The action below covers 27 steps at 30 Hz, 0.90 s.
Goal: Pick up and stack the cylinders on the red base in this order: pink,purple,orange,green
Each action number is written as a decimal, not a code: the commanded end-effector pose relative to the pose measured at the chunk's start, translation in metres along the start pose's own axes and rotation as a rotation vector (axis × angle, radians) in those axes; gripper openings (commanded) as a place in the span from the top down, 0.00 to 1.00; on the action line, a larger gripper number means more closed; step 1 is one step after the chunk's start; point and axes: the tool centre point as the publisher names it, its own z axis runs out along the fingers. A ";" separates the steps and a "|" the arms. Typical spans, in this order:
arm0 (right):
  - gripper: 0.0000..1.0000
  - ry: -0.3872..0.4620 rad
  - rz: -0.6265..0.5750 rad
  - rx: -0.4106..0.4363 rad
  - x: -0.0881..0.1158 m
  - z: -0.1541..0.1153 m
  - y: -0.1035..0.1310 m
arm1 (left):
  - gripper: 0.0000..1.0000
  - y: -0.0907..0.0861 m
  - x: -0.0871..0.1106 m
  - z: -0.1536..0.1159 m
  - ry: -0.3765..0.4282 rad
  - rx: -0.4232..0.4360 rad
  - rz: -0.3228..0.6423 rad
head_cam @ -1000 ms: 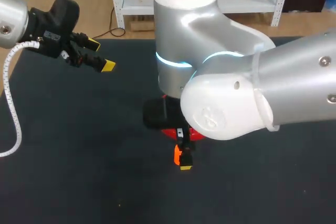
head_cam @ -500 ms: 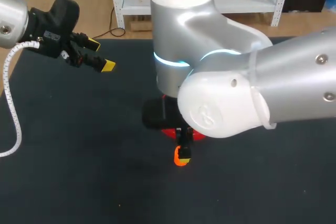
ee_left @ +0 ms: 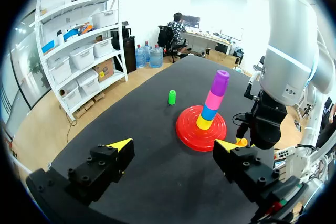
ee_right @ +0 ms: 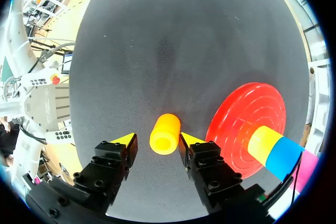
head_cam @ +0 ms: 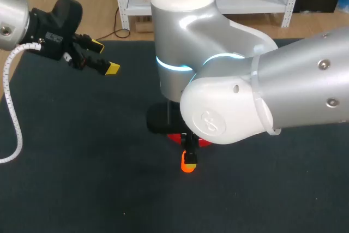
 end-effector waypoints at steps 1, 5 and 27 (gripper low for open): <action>0.51 0.008 0.006 0.012 -0.003 0.002 0.000 | 0.00 0.001 0.001 0.000 -0.003 0.001 0.001; 0.51 0.007 0.005 0.016 -0.004 0.003 0.000 | 0.00 0.001 0.001 0.000 -0.003 0.001 0.001; 0.53 0.014 0.021 0.055 -0.003 -0.001 -0.002 | 0.00 0.001 0.001 0.000 -0.003 0.001 0.001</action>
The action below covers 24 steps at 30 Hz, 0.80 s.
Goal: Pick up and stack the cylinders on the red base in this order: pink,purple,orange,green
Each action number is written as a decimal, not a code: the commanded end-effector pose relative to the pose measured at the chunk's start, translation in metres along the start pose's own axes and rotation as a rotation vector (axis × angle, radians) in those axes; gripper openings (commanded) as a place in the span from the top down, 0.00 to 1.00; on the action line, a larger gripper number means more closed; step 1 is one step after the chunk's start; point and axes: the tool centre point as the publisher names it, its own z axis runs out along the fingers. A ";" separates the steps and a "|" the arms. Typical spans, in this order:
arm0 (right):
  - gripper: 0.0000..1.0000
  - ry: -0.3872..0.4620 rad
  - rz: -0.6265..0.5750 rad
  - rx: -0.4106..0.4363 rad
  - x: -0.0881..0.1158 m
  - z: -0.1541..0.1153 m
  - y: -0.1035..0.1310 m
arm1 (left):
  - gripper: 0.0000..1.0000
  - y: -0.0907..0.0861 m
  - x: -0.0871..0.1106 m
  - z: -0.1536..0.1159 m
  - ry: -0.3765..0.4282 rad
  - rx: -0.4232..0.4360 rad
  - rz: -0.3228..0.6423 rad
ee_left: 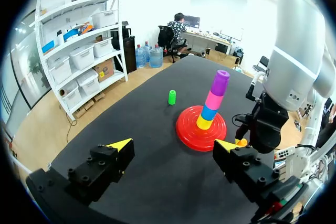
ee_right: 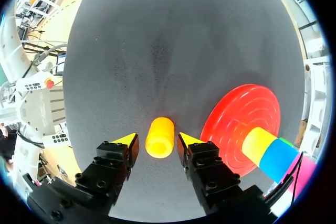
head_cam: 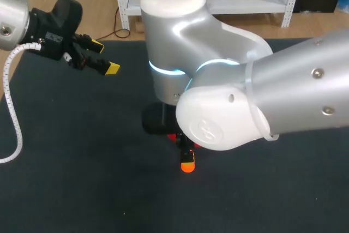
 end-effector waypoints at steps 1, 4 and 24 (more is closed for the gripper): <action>0.53 -0.004 0.001 0.008 0.002 0.001 0.002 | 0.00 0.001 0.001 0.000 -0.003 0.001 0.001; 0.55 -0.006 0.003 0.008 0.003 0.002 0.002 | 0.00 0.001 0.001 0.000 -0.003 0.001 0.001; 1.00 -0.002 0.134 0.073 0.014 -0.156 -0.006 | 0.00 0.001 0.001 0.000 -0.003 0.001 0.001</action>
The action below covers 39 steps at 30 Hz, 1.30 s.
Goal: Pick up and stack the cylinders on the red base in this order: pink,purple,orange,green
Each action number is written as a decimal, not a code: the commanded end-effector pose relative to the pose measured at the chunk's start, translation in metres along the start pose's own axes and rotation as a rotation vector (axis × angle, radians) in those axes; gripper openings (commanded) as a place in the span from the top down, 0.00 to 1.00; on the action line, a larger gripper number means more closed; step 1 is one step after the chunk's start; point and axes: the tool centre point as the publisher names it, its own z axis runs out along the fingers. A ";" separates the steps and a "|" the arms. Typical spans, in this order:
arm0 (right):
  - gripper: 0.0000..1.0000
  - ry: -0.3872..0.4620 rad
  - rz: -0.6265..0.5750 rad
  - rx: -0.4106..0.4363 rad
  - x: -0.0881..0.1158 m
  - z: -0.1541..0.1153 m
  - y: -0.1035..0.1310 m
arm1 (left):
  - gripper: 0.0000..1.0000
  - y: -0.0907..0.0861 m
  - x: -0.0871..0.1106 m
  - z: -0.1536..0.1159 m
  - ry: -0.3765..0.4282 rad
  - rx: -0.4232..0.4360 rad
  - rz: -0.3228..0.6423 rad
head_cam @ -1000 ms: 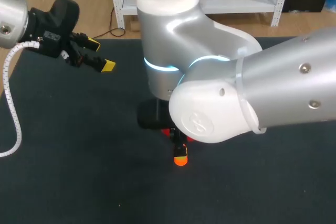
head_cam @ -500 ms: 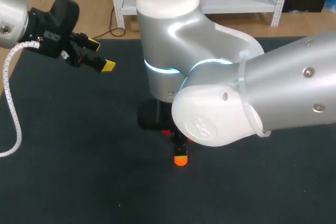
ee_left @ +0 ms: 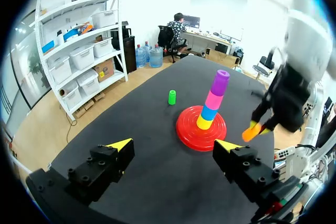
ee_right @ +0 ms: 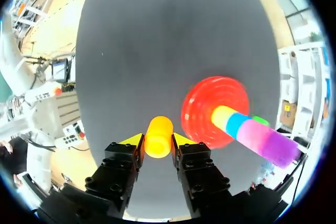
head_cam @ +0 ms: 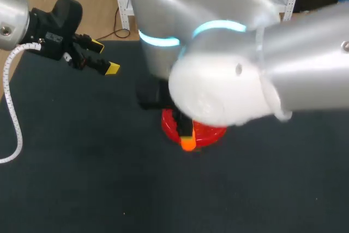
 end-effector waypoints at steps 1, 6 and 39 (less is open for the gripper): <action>1.00 -0.029 0.034 -0.005 0.010 -0.069 -0.014 | 0.00 0.001 0.001 0.000 -0.003 0.001 0.001; 1.00 -0.047 0.096 0.027 0.013 -0.108 -0.043 | 0.00 0.001 0.001 0.000 -0.003 0.001 0.001; 1.00 -0.035 0.278 -0.094 0.010 -0.111 -0.141 | 0.00 0.001 0.001 0.000 -0.003 0.001 0.001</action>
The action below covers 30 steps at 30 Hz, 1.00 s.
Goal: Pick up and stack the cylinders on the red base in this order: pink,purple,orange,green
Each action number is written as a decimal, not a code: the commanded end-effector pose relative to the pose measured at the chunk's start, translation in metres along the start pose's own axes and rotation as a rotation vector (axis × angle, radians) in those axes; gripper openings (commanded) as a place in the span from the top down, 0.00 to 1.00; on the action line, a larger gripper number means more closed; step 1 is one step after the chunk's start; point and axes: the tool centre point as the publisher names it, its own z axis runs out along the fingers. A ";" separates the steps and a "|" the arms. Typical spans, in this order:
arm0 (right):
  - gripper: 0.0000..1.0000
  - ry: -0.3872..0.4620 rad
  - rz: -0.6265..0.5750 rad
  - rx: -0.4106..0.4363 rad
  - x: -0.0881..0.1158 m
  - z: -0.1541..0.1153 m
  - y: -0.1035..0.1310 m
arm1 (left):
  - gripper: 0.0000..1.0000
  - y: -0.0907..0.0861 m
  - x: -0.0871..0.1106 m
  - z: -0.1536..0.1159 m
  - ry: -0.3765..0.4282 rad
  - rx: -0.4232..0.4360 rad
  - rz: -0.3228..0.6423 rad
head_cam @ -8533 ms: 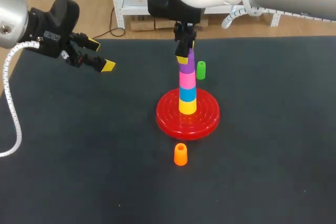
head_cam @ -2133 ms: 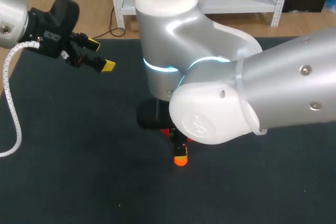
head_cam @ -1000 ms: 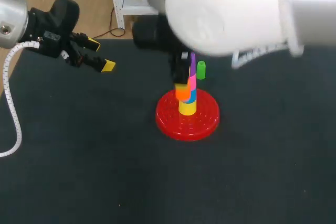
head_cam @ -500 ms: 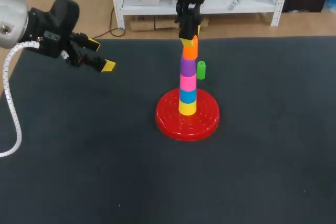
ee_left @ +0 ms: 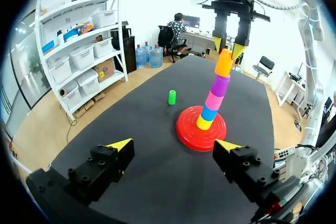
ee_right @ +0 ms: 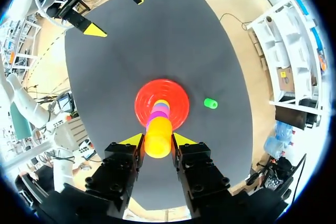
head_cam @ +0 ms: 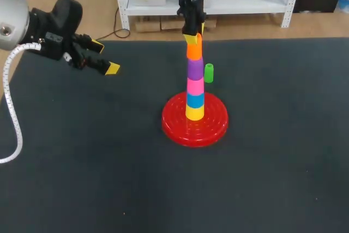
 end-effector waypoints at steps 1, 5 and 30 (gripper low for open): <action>1.00 0.012 0.003 -0.019 -0.005 0.002 -0.005 | 0.00 0.001 0.001 0.000 -0.003 0.001 0.001; 1.00 0.010 0.009 -0.031 -0.006 0.004 -0.005 | 0.00 0.001 0.001 0.000 -0.003 0.001 0.001; 1.00 -0.001 0.006 -0.030 0.005 -0.001 0.005 | 0.00 0.001 0.001 0.000 -0.003 0.001 0.001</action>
